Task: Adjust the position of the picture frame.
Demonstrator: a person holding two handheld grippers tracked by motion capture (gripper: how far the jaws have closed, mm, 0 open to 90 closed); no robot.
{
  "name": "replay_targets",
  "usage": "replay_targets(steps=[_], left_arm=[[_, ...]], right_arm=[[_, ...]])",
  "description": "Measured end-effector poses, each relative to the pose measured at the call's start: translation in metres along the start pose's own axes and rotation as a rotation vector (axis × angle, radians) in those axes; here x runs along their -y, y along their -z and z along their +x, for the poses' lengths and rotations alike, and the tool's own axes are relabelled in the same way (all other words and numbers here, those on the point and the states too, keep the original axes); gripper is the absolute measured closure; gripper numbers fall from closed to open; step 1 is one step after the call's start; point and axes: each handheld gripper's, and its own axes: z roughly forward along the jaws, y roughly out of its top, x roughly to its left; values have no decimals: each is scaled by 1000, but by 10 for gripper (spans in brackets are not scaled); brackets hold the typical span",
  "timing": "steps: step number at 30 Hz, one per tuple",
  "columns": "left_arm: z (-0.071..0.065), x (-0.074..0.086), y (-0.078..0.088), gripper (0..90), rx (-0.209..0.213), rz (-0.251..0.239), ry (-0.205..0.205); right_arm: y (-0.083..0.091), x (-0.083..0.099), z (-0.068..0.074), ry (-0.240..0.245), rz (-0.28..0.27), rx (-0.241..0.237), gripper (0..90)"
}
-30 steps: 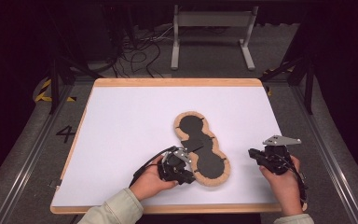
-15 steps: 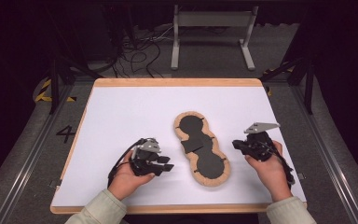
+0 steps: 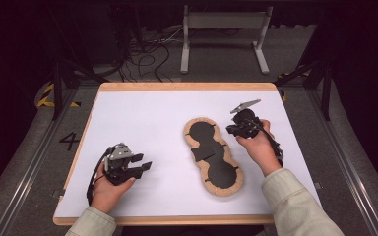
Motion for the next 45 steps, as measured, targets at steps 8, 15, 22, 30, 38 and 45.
replay_targets(steps=[8, 15, 22, 30, 38, 45], left_arm=[[11, 11, 7, 519, -29, -43, 45], [17, 19, 12, 511, -67, -50, 60], [19, 20, 14, 511, -88, -65, 74], [24, 17, 8, 519, -71, -71, 92], [32, 15, 5, 533, -57, -100, 121], [30, 10, 5, 548, -36, -93, 123]], right_arm=[[-40, -15, -8, -18, 72, 40, 899], [-67, -22, -10, -54, 113, 29, 900], [-73, -35, 16, 44, 120, 25, 900], [-88, -58, 77, 191, 116, -61, 900], [-96, -63, 122, 276, 75, -264, 900], [-49, -62, 121, 271, -13, -166, 875]])
